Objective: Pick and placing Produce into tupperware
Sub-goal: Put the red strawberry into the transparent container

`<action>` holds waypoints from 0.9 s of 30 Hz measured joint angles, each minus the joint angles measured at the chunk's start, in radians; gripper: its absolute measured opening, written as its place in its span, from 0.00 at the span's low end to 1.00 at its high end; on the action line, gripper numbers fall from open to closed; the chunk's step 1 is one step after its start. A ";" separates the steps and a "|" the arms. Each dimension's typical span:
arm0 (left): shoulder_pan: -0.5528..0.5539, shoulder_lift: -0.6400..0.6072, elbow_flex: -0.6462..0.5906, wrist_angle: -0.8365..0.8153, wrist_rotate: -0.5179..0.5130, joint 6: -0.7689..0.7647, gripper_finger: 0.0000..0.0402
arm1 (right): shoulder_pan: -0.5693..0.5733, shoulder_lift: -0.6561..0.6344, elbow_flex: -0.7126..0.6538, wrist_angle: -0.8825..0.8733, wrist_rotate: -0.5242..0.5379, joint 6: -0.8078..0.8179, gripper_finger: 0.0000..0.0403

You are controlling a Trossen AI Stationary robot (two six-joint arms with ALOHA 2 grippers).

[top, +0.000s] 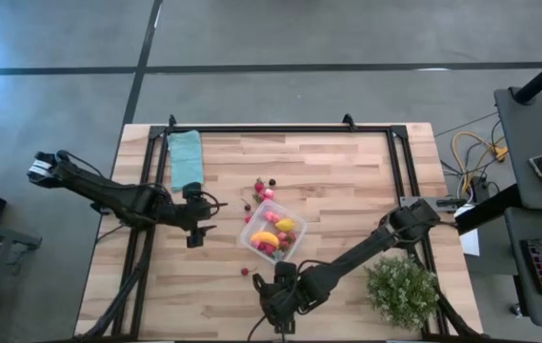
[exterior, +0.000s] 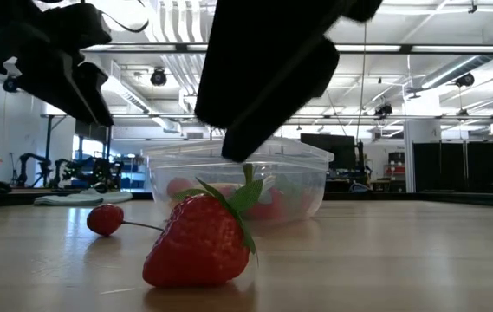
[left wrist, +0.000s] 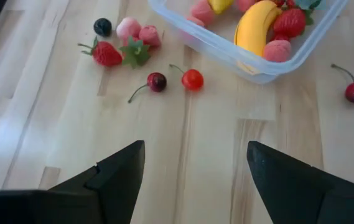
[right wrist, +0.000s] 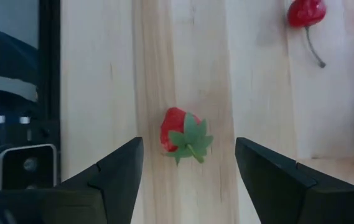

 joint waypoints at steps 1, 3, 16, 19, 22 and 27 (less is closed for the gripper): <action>0.000 -0.011 -0.003 -0.002 0.000 -0.001 0.67 | 0.000 0.006 -0.001 0.008 0.000 0.002 0.61; 0.000 -0.024 -0.006 0.004 -0.001 -0.001 0.67 | -0.003 0.019 -0.002 0.027 -0.003 0.005 0.61; 0.000 -0.034 -0.039 0.000 -0.003 -0.025 0.67 | -0.010 0.038 0.004 0.025 0.002 0.001 0.61; 0.000 -0.024 -0.039 0.000 -0.003 -0.025 0.67 | -0.009 0.041 0.004 0.025 0.005 -0.036 0.61; 0.000 -0.014 -0.039 0.001 -0.002 -0.025 0.67 | -0.009 0.043 0.002 0.024 0.005 -0.086 0.61; 0.000 -0.006 -0.039 0.001 -0.002 -0.027 0.67 | -0.010 0.043 0.001 0.025 0.004 -0.103 0.61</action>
